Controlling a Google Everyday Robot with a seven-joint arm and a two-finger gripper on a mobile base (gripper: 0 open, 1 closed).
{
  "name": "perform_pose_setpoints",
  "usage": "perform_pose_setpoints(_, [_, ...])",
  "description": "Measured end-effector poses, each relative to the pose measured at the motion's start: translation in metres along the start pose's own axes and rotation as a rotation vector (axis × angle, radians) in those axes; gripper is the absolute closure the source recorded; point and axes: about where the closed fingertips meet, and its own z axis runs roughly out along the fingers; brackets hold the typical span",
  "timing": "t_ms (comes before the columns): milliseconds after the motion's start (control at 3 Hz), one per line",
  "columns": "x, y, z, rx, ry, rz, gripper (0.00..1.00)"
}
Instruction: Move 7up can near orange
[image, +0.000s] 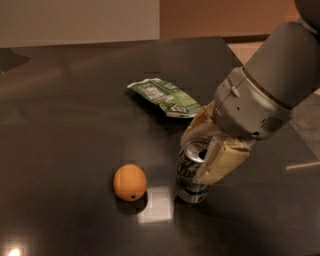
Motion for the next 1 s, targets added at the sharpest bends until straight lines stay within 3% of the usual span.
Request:
perform_pose_setpoints(333, [-0.019, -0.004, 0.020, -0.015, 0.013, -0.015, 1.00])
perform_pose_setpoints(667, [-0.028, -0.009, 0.034, -0.035, 0.022, -0.014, 0.84])
perform_pose_setpoints(1000, [-0.030, -0.012, 0.040, -0.041, 0.010, -0.006, 0.61])
